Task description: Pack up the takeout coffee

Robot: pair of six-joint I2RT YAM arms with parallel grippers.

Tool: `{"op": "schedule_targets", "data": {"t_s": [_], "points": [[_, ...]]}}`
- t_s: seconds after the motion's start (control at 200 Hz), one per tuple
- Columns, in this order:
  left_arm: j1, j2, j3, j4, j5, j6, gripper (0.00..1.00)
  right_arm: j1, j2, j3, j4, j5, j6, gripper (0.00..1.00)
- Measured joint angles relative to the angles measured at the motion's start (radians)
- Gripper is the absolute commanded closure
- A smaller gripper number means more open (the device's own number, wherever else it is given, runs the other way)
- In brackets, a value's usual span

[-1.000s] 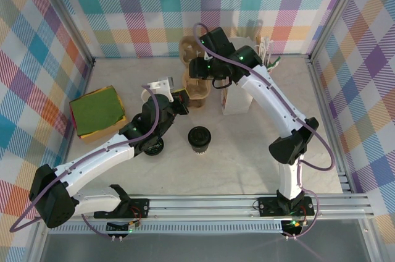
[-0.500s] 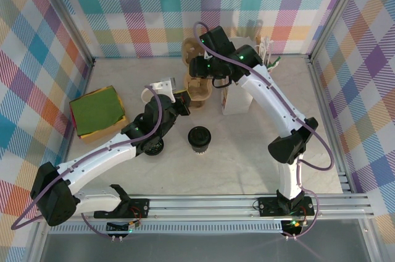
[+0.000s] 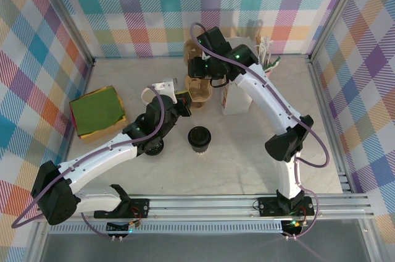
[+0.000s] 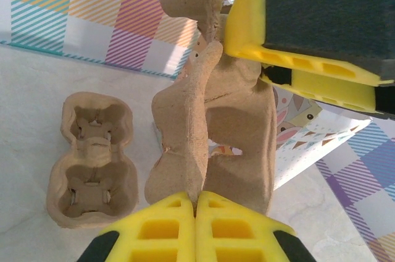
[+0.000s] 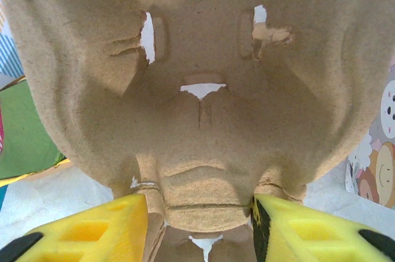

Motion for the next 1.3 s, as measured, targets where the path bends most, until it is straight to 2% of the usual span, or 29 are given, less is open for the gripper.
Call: {"op": "schedule_targets", "data": {"t_s": [0.375,0.62,0.99,1.05,1.15,1.3], "points": [[-0.006,0.0,0.0,0.001,0.0,0.015,0.96,-0.02,0.003,0.002,-0.018,-0.036,0.004,0.49],[-0.007,0.0,0.0,0.001,0.001,0.016,0.97,-0.023,0.003,0.002,-0.017,-0.05,0.003,0.5],[-0.007,0.0,0.0,0.001,0.0,0.019,0.96,-0.023,0.006,0.002,-0.016,-0.053,0.004,0.61],[-0.007,0.0,0.0,0.001,-0.001,0.019,0.95,-0.023,0.006,0.002,-0.016,-0.054,0.005,0.68],[-0.007,0.0,0.0,0.001,-0.006,0.019,0.92,-0.023,0.006,0.002,-0.016,-0.057,0.003,0.64],[-0.007,0.0,0.0,0.001,-0.007,0.02,0.9,-0.023,0.006,0.002,-0.016,-0.057,0.003,0.63]]}}
